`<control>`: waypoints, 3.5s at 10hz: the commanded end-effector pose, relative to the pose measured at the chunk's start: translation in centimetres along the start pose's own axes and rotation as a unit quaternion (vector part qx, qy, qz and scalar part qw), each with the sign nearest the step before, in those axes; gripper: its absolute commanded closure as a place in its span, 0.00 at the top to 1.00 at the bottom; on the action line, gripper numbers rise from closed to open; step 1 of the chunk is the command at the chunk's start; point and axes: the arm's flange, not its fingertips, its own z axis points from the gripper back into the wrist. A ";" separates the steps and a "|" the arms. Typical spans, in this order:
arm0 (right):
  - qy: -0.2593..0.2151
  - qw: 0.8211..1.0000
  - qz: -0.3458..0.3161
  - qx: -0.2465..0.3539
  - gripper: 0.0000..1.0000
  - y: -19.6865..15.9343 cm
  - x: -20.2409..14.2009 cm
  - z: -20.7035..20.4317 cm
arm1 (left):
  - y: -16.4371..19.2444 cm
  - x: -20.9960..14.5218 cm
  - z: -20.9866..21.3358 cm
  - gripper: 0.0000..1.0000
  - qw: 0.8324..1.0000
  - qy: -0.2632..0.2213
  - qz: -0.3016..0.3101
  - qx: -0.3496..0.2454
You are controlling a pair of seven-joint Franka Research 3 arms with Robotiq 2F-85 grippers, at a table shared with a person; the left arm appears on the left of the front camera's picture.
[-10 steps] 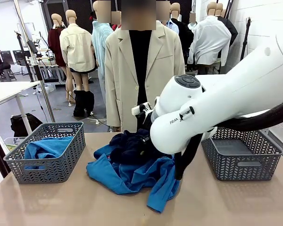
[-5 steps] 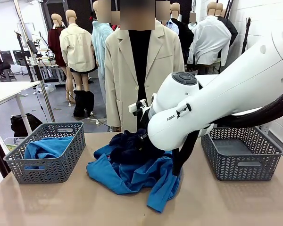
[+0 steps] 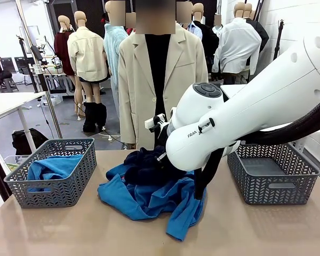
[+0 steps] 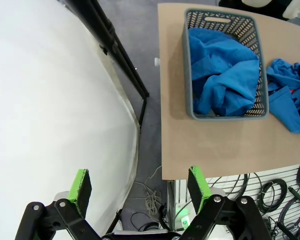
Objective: Sort the tops and bottoms.
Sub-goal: Lift clothes from the center of the table with your right hand, then sort the clothes according to human instructions.
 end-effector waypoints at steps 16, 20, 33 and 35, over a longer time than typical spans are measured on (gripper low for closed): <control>-0.179 0.952 0.021 -0.248 0.00 0.7 24.0 29.3 | 0.1 0.1 0.2 1.00 1.000 -0.002 0.003 -0.003; -0.184 0.953 0.017 -0.241 0.00 0.0 23.2 33.1 | 0.1 0.1 0.2 1.00 1.000 -0.002 0.003 -0.003; -0.184 0.953 0.017 -0.241 0.00 0.0 23.2 33.1 | 0.1 0.1 0.2 1.00 1.000 -0.002 0.003 -0.003; -0.184 0.953 0.017 -0.241 0.00 0.0 23.2 33.1 | 0.1 0.1 0.2 1.00 1.000 -0.002 0.003 -0.003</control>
